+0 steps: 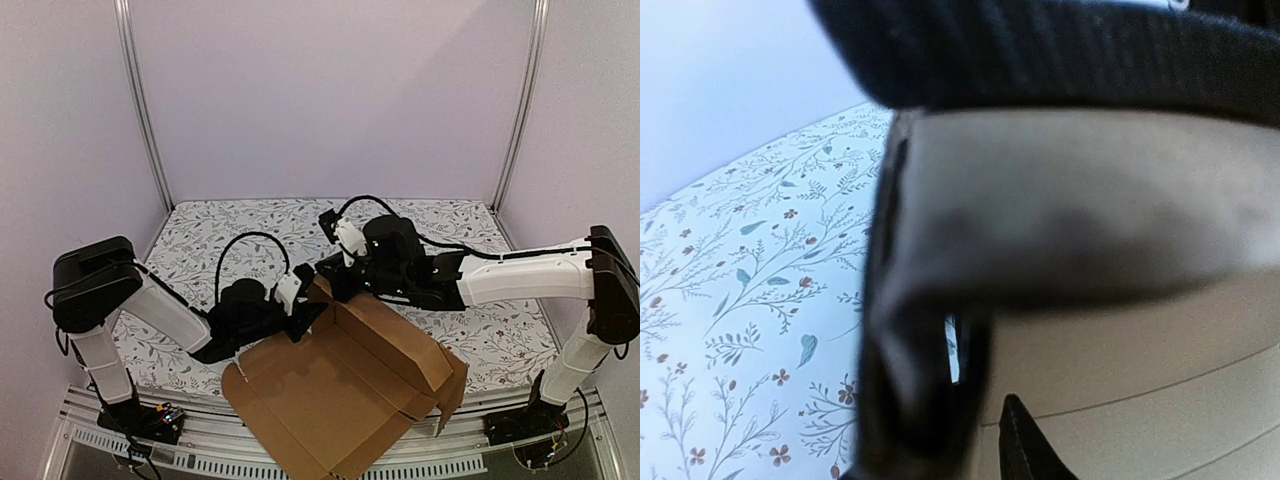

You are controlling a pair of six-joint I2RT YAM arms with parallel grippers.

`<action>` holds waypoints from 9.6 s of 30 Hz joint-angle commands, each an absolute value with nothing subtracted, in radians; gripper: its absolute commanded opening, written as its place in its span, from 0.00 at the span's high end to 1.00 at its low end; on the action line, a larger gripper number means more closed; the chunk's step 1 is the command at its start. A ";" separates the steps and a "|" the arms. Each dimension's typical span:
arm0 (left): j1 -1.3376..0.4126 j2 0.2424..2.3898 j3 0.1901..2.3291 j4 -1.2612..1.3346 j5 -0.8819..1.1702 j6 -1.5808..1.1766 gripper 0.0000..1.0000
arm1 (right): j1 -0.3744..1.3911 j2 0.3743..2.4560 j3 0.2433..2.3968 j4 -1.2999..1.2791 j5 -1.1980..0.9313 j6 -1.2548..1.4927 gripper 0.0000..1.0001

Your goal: Fold the paper box

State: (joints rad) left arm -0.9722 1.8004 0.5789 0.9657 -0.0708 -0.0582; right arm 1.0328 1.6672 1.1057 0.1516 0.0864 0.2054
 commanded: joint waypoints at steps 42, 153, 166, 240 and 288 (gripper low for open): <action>-0.973 1.981 0.561 1.526 -0.032 0.016 0.79 | 1.030 1.646 1.005 0.034 0.074 0.244 1.00; -0.974 1.967 0.581 1.525 -0.045 0.116 1.00 | 1.100 1.684 1.107 -0.150 0.148 0.304 0.95; -0.976 1.914 0.526 1.513 -0.276 0.173 1.00 | 1.080 1.506 1.115 -0.217 0.252 0.238 0.54; -1.010 1.745 0.713 0.418 -0.919 -0.382 1.00 | 0.727 1.610 0.896 0.435 -0.054 0.684 1.00; -0.822 1.579 0.600 0.481 -0.564 -0.712 1.00 | 0.795 1.157 0.700 0.206 -0.352 0.471 1.00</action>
State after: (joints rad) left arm -0.8516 1.6081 0.6189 0.4522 -0.6430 -0.6712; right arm 0.7872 1.2648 0.7082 0.3809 -0.2634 0.6109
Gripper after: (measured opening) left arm 0.028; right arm 0.003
